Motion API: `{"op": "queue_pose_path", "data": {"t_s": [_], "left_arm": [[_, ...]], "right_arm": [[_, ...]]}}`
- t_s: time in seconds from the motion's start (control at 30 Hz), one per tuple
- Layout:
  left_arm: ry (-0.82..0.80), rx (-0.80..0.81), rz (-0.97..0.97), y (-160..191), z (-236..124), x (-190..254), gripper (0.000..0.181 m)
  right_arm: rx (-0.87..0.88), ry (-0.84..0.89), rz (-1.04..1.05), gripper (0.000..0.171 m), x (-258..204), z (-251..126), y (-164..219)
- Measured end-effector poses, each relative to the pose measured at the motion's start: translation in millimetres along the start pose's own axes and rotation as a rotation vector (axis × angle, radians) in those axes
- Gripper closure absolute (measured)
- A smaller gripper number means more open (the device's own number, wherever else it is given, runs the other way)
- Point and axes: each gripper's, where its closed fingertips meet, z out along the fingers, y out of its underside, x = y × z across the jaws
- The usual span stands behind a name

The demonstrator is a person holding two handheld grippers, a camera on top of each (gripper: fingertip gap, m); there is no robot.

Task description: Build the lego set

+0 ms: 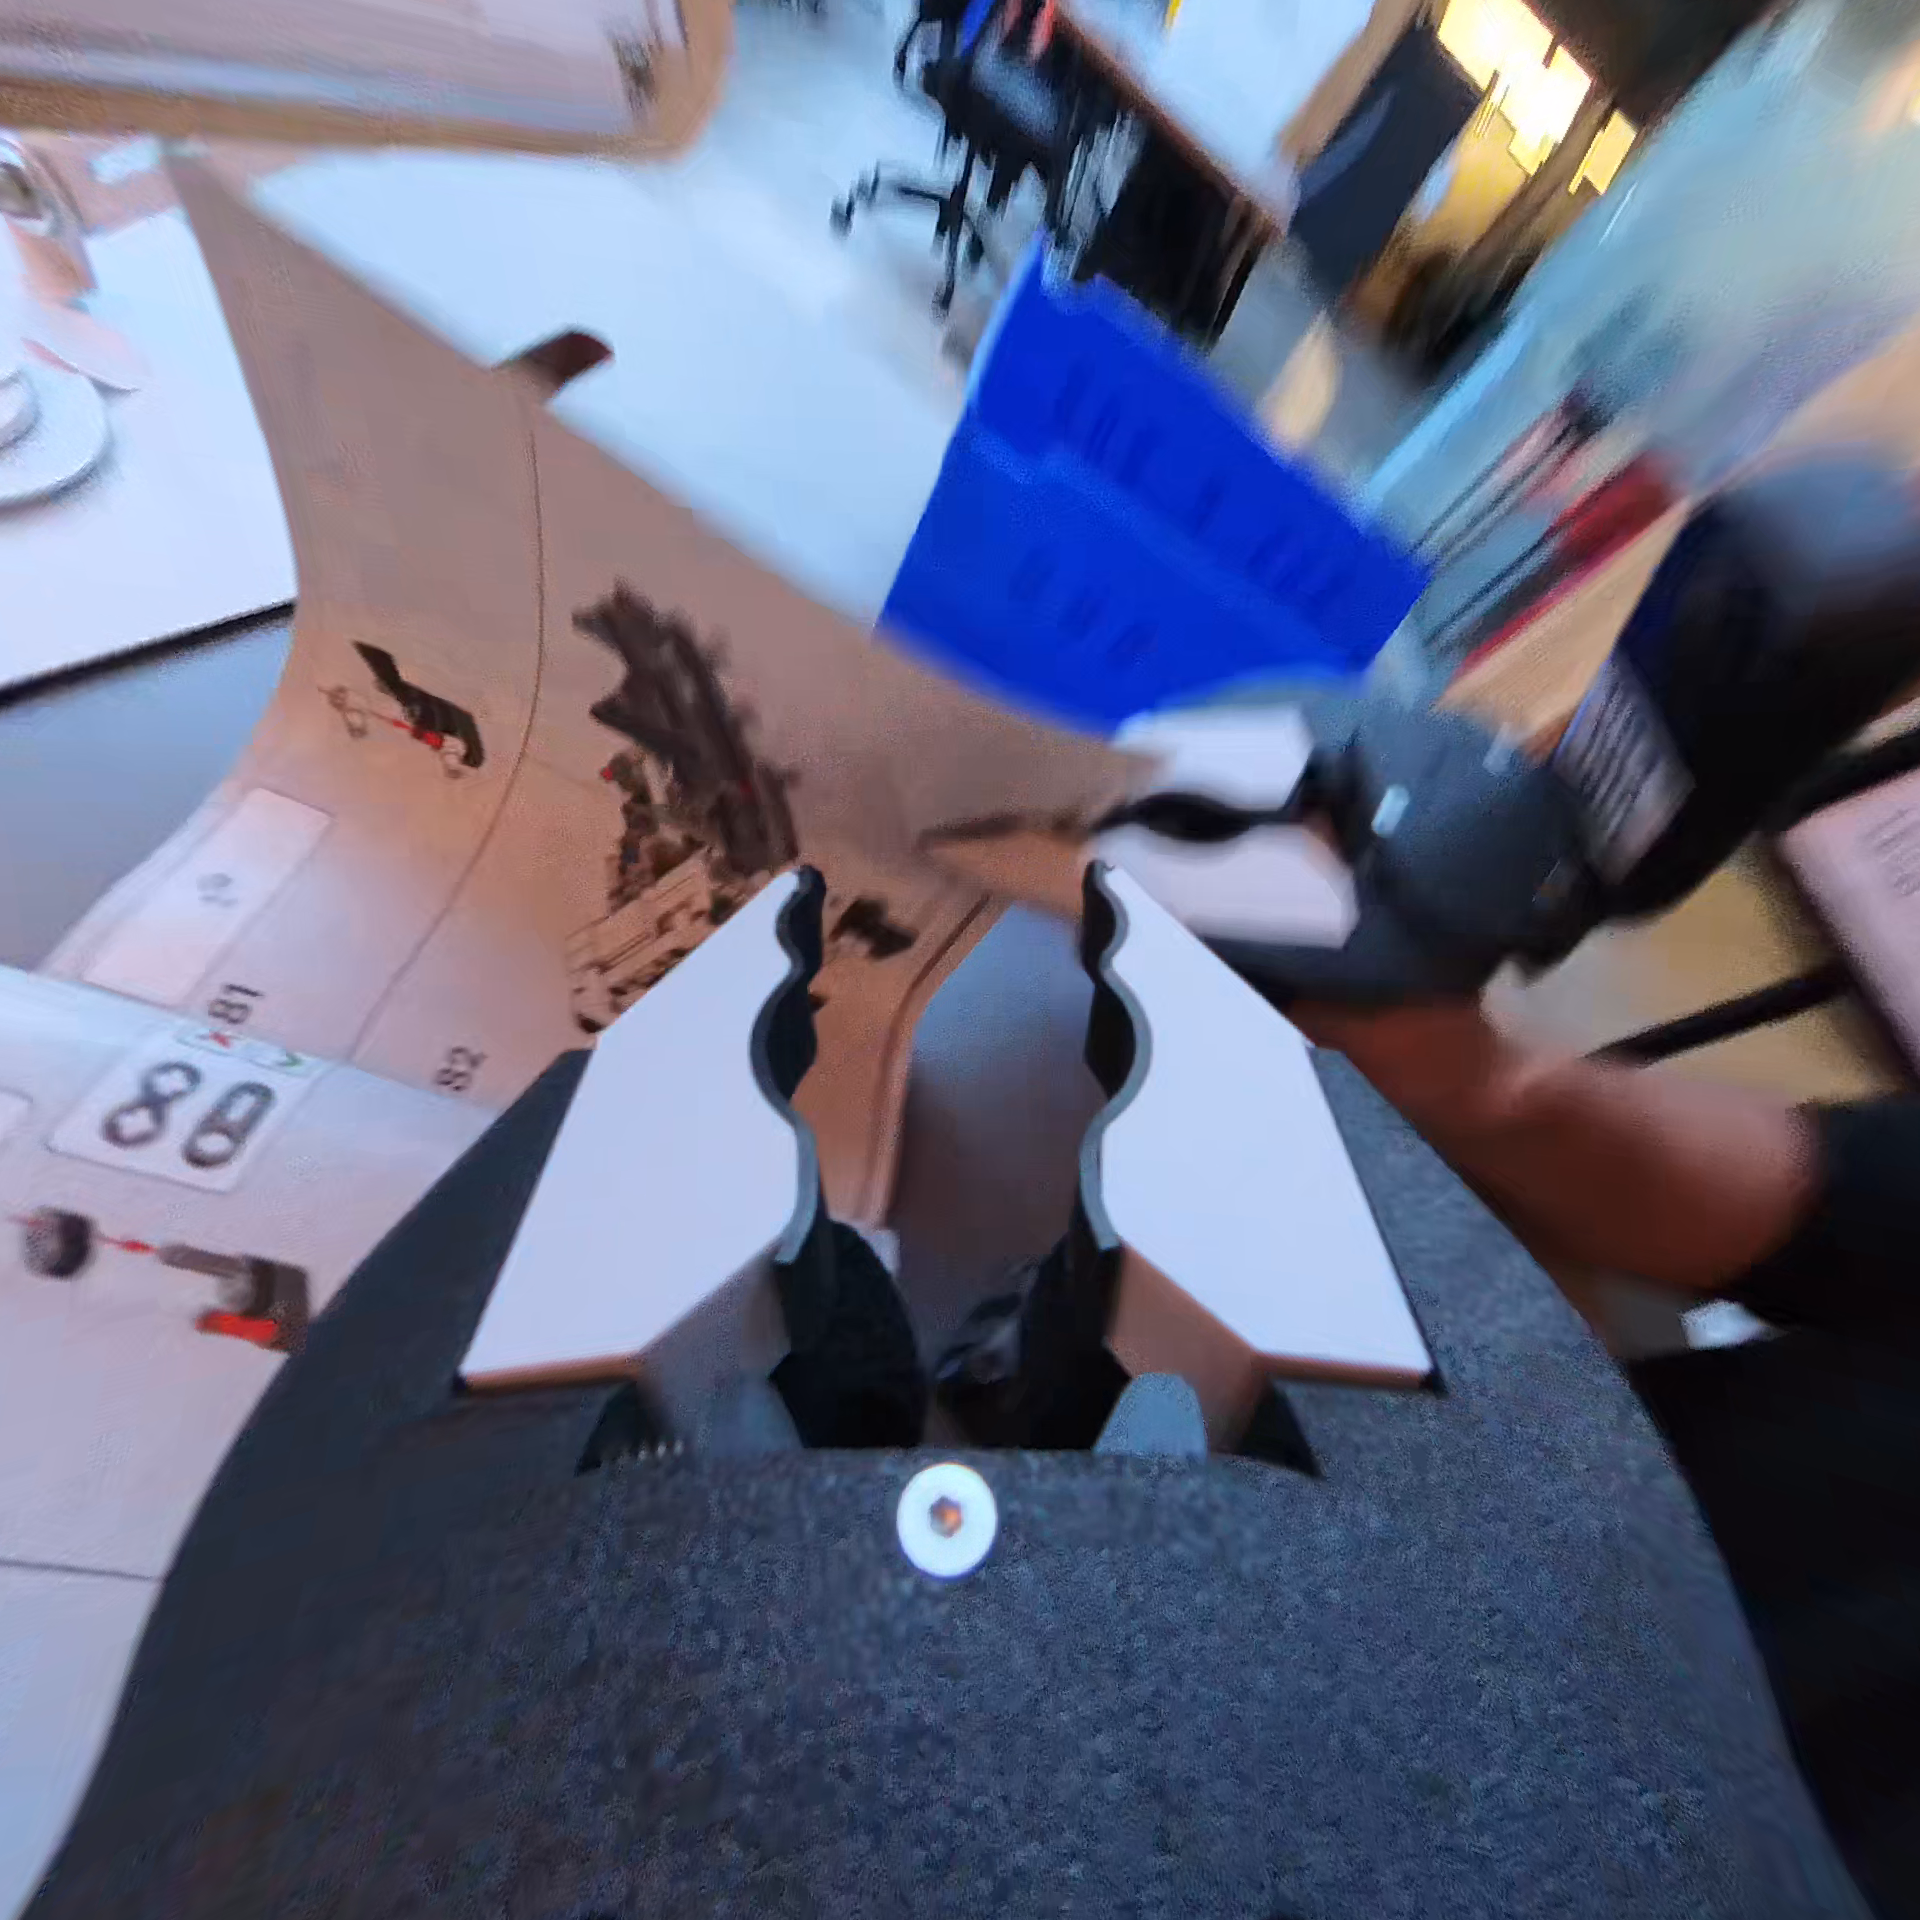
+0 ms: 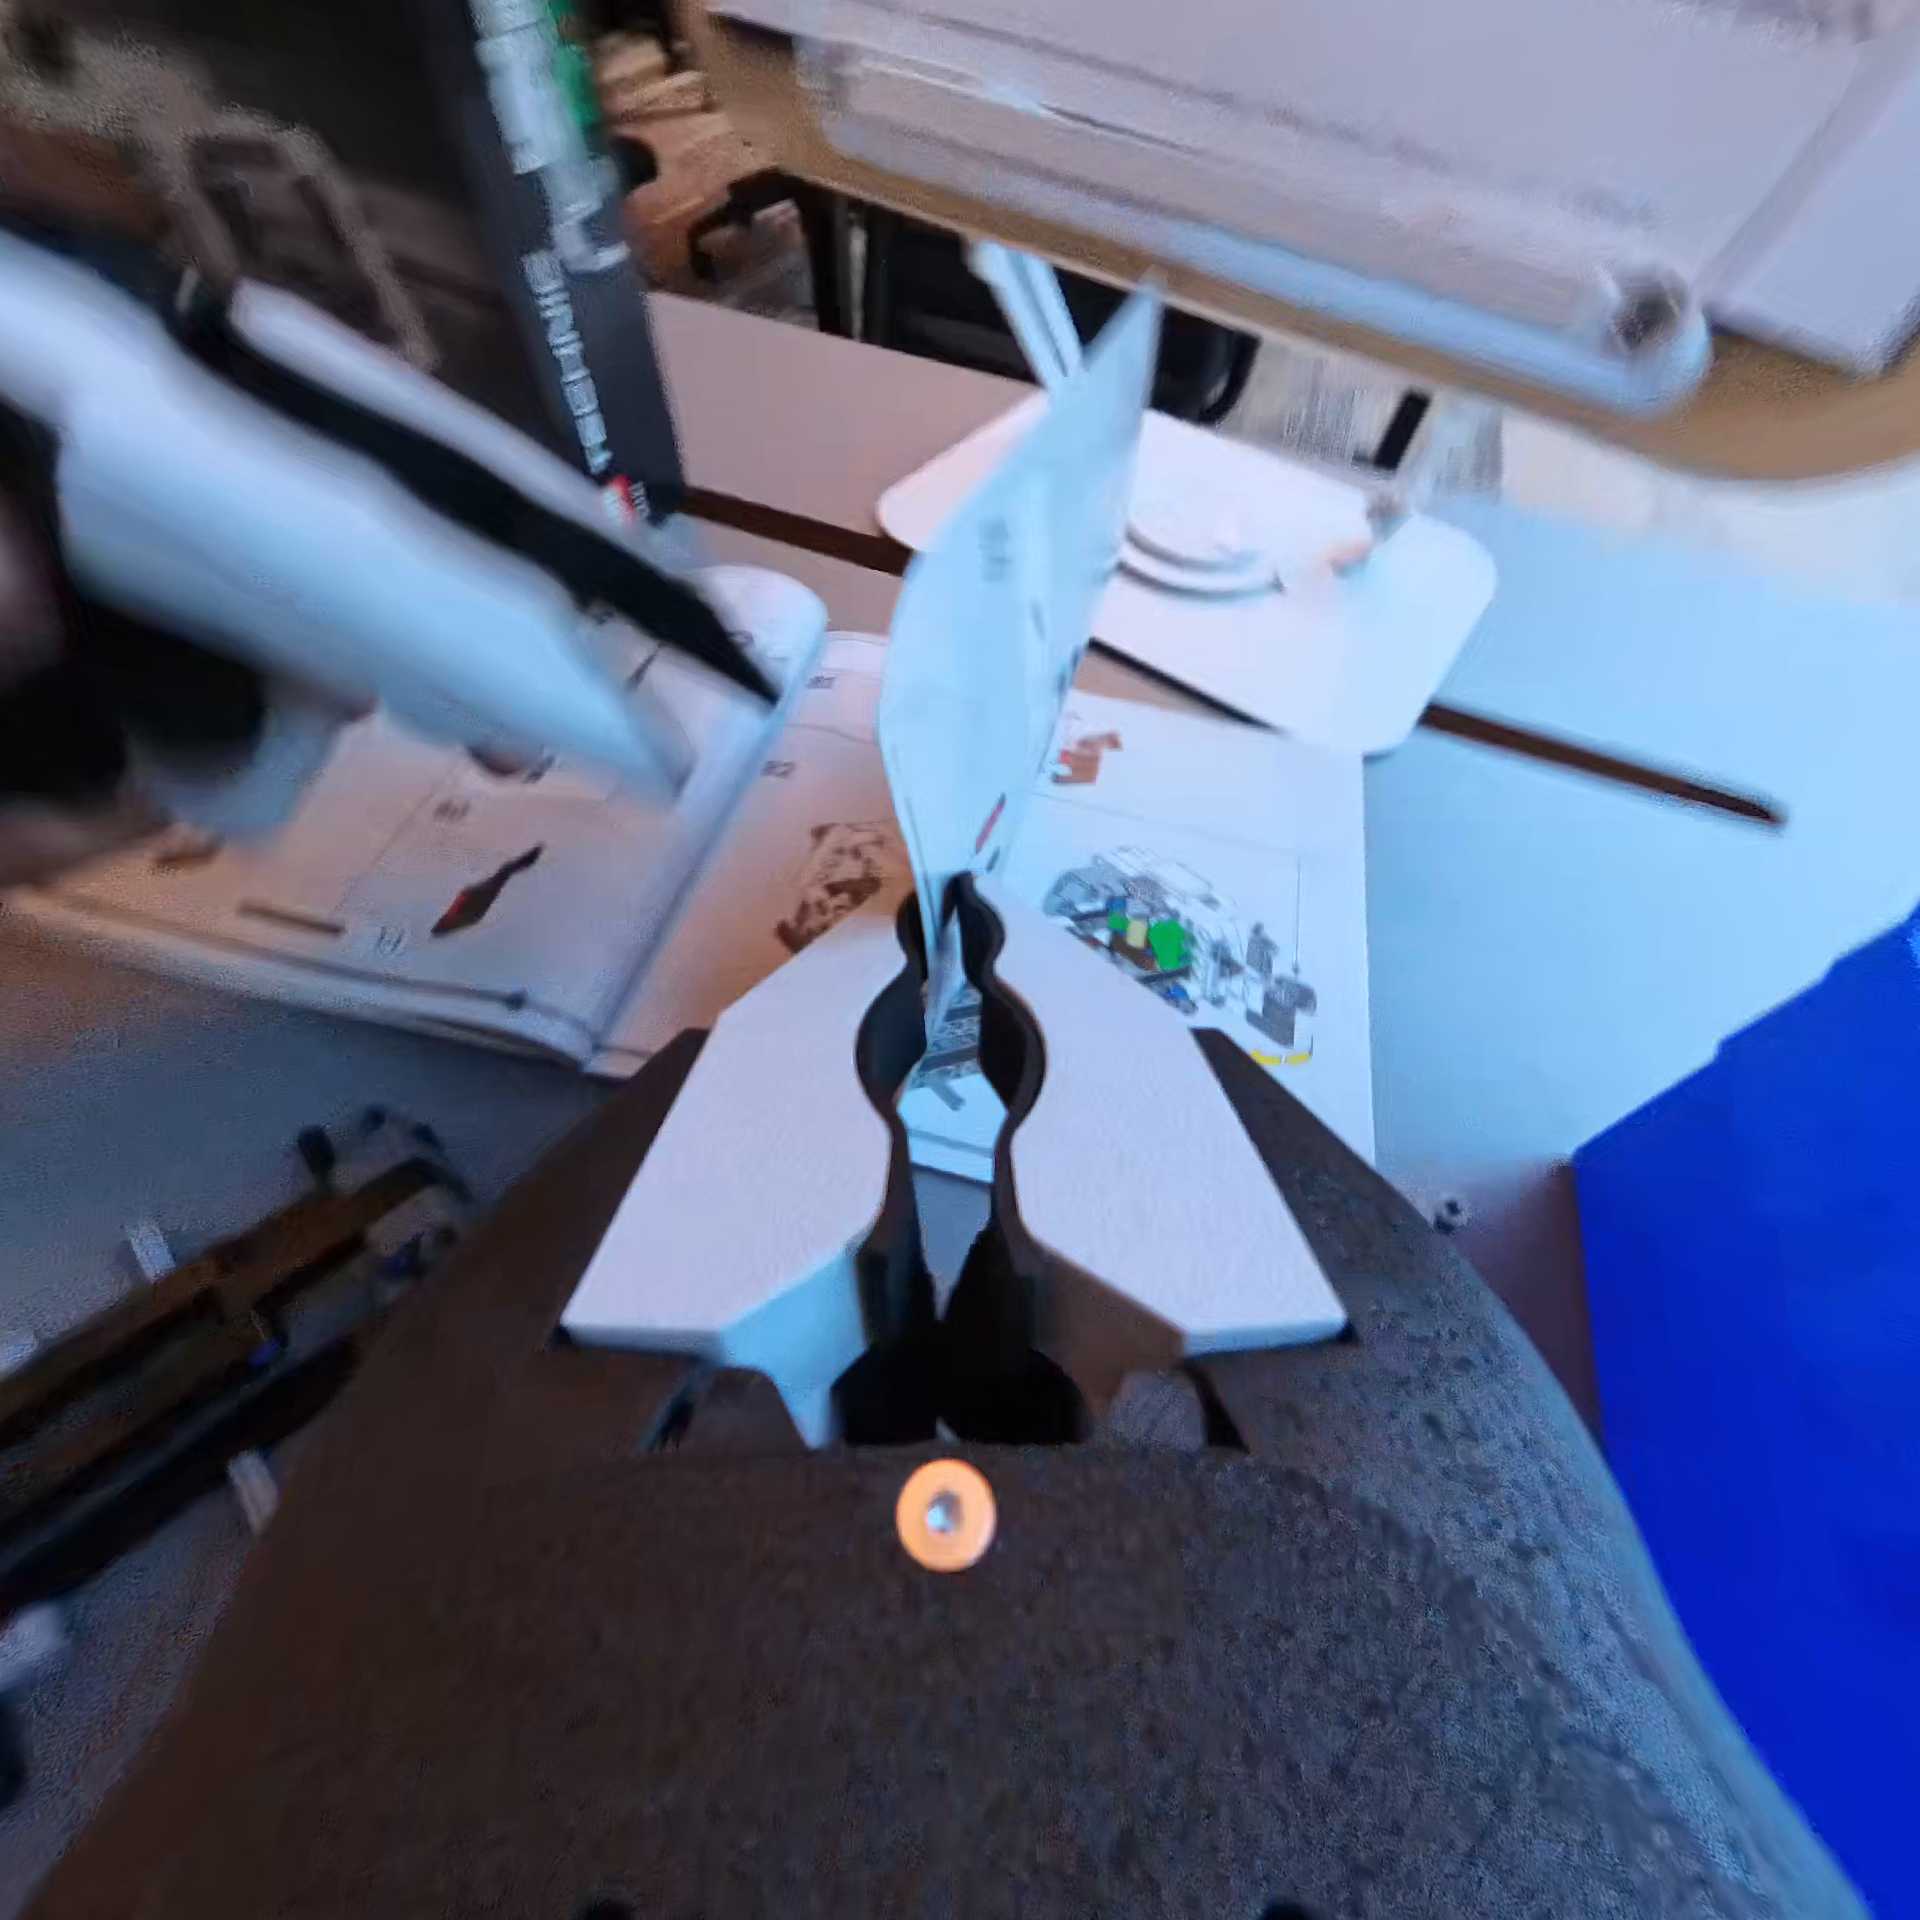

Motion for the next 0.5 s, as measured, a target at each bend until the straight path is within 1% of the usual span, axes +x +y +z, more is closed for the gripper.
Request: {"op": "queue_pose_path", "data": {"t_s": [0.07,0.13,0.17,0.2,0.23,0.27,0.33,0.43,0.5], "left_arm": [[0.063,0.104,-0.204,-21.3,-16.8,4.1,0.131],[0.133,0.148,-0.372,-29.5,-28.7,1.7,0.129],[0.145,0.156,-0.426,-28.9,-32.4,-3.1,0.134],[0.140,0.158,-0.458,-25.8,-34.7,-9.4,0.145],[0.129,0.162,-0.478,-22.3,-36.4,-15.5,0.156],[0.123,0.183,-0.494,-21.3,-39.2,-19.7,0.161],[0.150,0.228,-0.510,-22.3,-45.5,-20.0,0.180],[0.124,0.226,-0.464,-17.2,-45.9,-23.4,0.181],[0.114,0.215,-0.447,-14.4,-43.6,-25.0,0.181]], "right_arm": [[0.007,0.060,-0.208,0.171,-16.1,-3.4,-1.9],[0.014,0.141,-0.386,0.171,-26.7,-4.4,-3.4],[0.020,0.173,-0.449,0.171,-31.4,-4.3,-4.8],[0.028,0.191,-0.498,0.171,-36.0,-4.2,-6.3],[0.029,0.209,-0.523,0.171,-38.6,-4.0,-7.4],[0.022,0.217,-0.530,0.171,-40.1,-3.0,-7.2],[-0.009,0.203,-0.513,0.171,-40.5,0.5,-3.3],[-0.013,0.150,-0.481,0.171,-45.4,1.8,0.0],[-0.017,0.156,-0.489,0.171,-44.6,0.4,0.9]]}}
